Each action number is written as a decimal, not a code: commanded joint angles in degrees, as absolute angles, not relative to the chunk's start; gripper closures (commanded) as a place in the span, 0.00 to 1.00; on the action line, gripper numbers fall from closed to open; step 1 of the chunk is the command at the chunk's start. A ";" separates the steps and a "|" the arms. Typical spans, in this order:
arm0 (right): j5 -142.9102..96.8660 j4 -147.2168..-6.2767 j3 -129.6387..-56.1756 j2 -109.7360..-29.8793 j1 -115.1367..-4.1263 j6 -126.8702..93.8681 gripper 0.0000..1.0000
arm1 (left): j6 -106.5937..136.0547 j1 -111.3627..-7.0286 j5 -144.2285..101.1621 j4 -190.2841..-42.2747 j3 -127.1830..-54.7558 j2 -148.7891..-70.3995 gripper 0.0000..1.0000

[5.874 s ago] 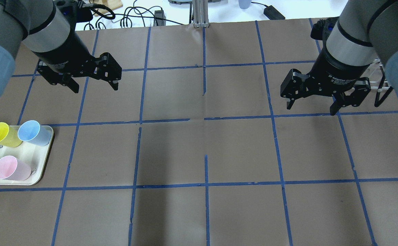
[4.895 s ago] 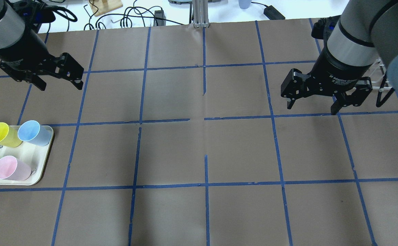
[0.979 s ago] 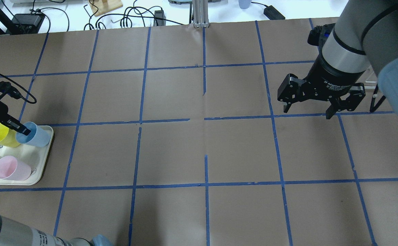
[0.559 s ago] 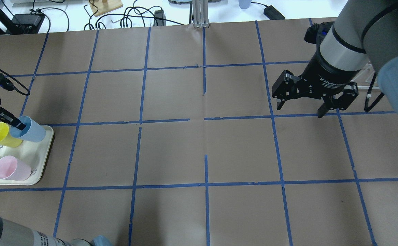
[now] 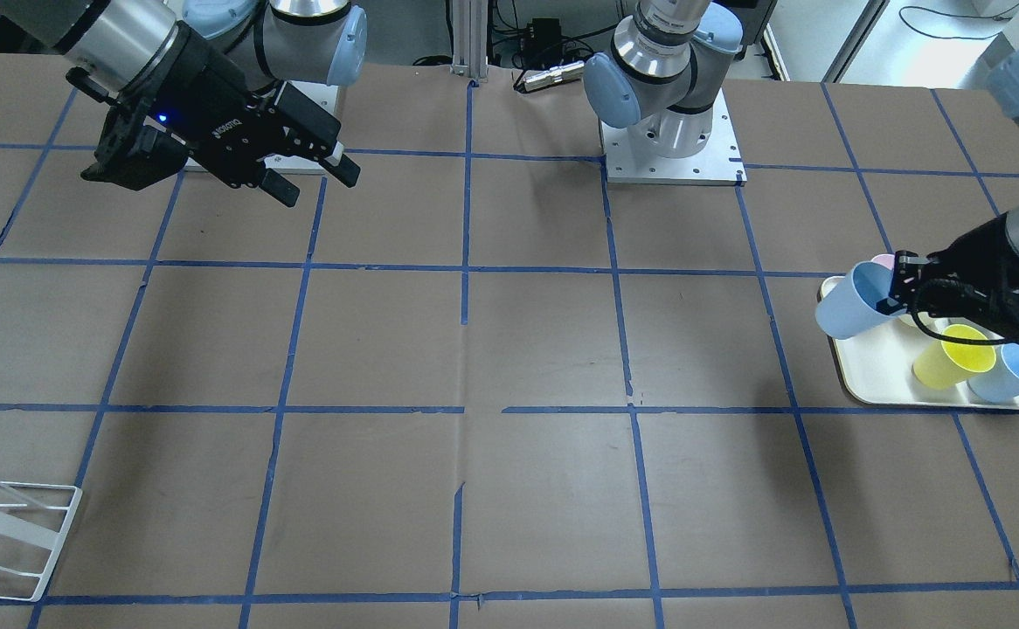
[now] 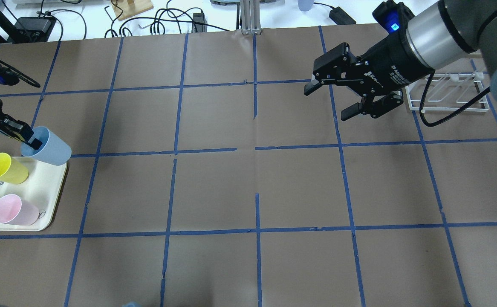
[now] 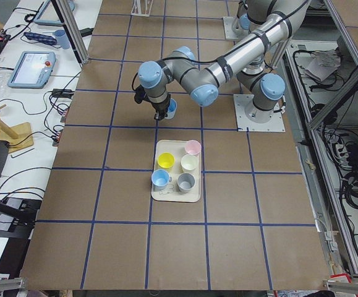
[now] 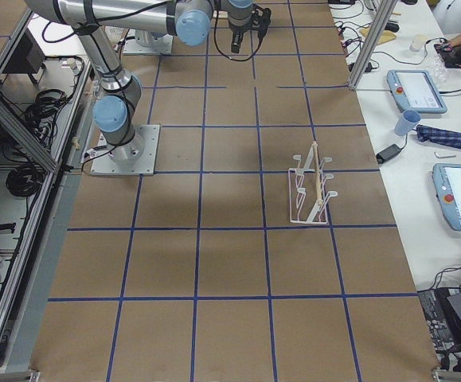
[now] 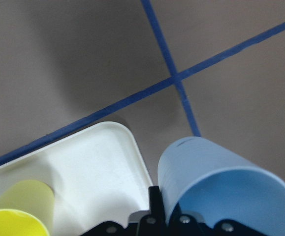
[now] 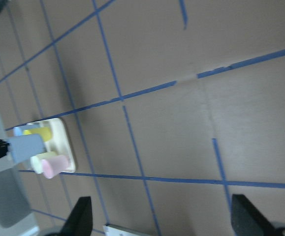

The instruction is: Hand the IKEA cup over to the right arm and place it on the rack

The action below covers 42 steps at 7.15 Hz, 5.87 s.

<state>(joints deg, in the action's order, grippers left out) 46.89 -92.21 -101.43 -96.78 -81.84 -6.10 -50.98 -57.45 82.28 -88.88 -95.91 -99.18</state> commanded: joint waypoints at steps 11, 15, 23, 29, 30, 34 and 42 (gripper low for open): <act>1.85 -113.36 -119.62 -91.86 -78.82 1.67 0.00 | -22.24 -68.11 27.28 -109.85 -105.46 -84.29 1.00; -0.53 -114.96 -119.53 -90.79 -80.50 -3.25 0.00 | -22.15 -75.04 13.91 -109.86 -108.81 -85.34 1.00; -3.69 -114.96 -118.48 -90.35 -82.88 -11.15 0.00 | -17.49 -83.05 8.35 -108.90 -110.13 -85.87 1.00; -3.78 -116.89 -118.57 -90.79 -85.17 -20.56 0.04 | -15.03 -86.13 4.92 -107.23 -110.13 -85.87 1.00; -3.78 -116.89 -118.39 -91.23 -85.17 -22.31 0.04 | -15.12 -86.13 5.01 -107.14 -110.13 -85.87 1.00; -4.66 -116.98 -118.65 -92.37 -84.47 -25.31 0.04 | -15.21 -86.05 5.10 -107.05 -110.13 -86.04 1.00; -4.83 -116.98 -118.74 -92.55 -84.46 -25.31 0.29 | -15.12 -86.04 5.54 -107.05 -109.69 -86.04 0.76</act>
<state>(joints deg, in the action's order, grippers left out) -4.77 -116.99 -118.74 -92.55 -84.48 -25.31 -15.17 -86.04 5.46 -107.07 -109.83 -86.05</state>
